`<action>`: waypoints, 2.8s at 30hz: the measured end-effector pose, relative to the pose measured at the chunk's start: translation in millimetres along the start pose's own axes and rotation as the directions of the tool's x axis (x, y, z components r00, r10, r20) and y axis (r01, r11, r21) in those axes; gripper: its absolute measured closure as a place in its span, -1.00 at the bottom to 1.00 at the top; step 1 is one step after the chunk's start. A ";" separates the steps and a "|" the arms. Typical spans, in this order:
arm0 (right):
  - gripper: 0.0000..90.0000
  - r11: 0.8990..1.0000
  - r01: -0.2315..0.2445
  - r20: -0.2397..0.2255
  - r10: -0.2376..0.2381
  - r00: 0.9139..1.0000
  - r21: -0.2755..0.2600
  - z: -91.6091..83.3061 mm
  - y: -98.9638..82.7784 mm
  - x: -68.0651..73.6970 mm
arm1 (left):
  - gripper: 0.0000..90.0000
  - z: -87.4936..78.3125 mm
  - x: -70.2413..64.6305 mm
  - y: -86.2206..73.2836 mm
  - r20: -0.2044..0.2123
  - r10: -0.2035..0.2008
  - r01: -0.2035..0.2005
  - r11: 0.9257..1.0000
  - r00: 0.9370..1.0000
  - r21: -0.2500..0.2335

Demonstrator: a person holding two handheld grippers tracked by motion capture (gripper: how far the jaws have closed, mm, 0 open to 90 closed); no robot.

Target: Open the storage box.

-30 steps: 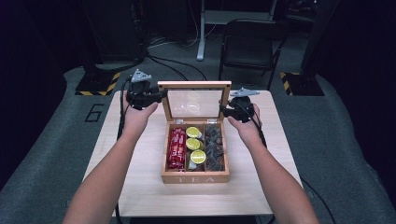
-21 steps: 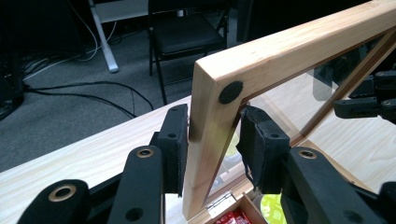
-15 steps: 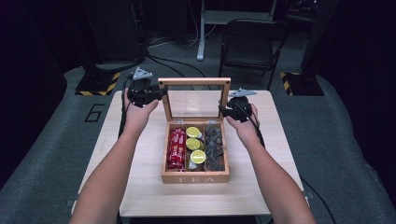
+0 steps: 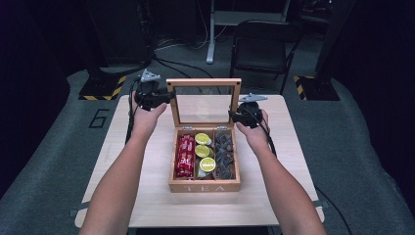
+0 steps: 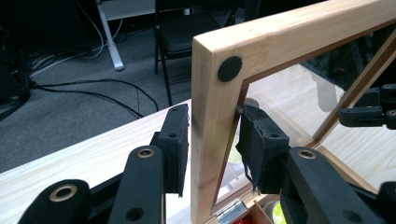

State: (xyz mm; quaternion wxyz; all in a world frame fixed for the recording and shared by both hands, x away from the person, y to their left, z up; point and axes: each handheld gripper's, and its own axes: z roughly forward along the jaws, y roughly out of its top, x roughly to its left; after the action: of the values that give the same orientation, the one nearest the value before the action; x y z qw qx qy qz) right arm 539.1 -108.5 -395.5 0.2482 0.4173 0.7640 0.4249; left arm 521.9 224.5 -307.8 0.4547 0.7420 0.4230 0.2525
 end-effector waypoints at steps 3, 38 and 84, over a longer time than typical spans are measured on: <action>0.39 1.000 0.004 0.011 -0.004 1.000 0.008 2.0 -2.0 0.9 | 0.40 2.2 0.6 -1.0 -0.001 -0.003 0.003 1.000 1.000 0.001; 0.44 0.999 -0.041 0.021 0.040 0.999 0.032 10.7 0.1 -3.6 | 0.32 3.2 -0.3 -27.5 0.060 -0.043 0.044 0.999 0.997 -0.006; 0.40 0.990 -0.116 0.028 0.114 0.993 0.081 27.3 9.0 -10.7 | 0.25 -7.4 -12.4 -40.2 0.113 -0.022 0.022 1.000 0.993 0.003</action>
State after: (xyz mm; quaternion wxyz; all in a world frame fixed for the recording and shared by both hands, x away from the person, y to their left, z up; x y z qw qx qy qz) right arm 568.6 -102.9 -401.6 0.2149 0.4754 0.7526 0.4017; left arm 494.0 226.4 -340.0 0.4799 0.7509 0.4050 0.2046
